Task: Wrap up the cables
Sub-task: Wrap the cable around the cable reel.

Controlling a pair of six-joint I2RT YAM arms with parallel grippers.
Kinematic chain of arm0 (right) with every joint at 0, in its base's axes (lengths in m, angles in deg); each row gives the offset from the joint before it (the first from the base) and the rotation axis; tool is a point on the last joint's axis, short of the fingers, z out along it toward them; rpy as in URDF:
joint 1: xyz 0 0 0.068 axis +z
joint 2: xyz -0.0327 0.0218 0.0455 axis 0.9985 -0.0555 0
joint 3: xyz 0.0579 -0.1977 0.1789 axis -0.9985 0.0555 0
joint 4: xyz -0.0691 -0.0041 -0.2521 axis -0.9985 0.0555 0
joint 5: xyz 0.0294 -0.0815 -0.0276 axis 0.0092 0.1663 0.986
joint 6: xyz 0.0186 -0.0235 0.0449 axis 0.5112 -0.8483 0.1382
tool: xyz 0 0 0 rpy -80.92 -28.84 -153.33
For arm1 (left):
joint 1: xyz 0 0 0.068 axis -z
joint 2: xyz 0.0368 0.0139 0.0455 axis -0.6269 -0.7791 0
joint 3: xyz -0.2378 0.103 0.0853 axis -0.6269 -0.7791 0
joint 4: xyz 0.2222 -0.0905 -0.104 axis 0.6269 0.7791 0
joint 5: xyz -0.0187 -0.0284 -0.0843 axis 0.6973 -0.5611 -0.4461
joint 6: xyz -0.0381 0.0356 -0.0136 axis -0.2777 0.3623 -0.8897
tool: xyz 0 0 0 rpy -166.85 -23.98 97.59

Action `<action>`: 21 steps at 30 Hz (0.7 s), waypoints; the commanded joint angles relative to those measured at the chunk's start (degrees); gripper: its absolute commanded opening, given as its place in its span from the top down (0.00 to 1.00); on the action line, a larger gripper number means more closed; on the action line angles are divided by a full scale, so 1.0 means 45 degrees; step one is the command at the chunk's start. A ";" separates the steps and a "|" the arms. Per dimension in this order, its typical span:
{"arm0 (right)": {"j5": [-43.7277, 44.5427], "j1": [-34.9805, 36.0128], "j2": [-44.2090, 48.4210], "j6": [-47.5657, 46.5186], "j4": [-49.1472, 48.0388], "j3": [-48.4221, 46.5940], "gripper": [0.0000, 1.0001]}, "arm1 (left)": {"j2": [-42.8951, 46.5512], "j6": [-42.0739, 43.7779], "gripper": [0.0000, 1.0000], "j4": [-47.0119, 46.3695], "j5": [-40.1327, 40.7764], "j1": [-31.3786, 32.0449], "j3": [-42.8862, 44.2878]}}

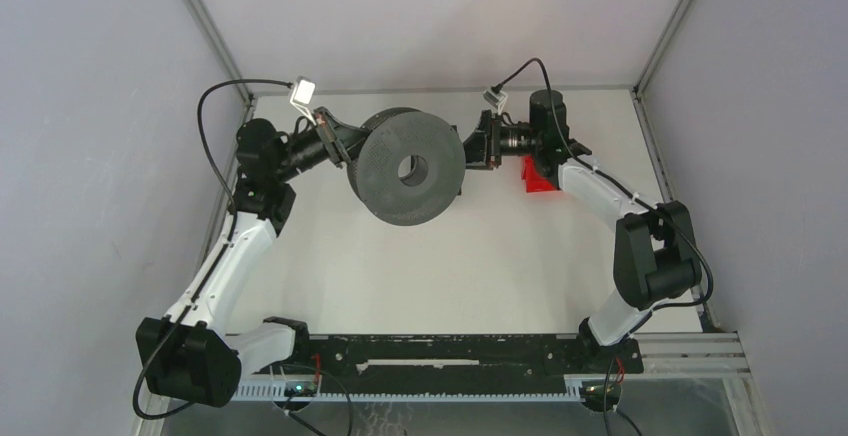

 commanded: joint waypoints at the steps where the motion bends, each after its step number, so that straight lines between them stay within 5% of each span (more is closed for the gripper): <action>1: -0.0512 -0.0318 0.0502 -0.0930 -0.0071 -0.0003 0.43 | 0.0193 -0.0823 1.00 -0.1320 -0.0354 -0.0102 -0.0195; 15: -0.1776 -0.0195 0.0365 -0.2306 0.0823 -0.0261 0.40 | -0.0005 -0.0813 1.00 -0.1388 -0.0338 -0.0128 -0.0206; 21: -0.2153 -0.0019 0.0535 -0.2676 0.0523 -0.0252 0.57 | -0.0053 -0.0778 1.00 -0.1387 -0.0346 -0.0135 -0.0215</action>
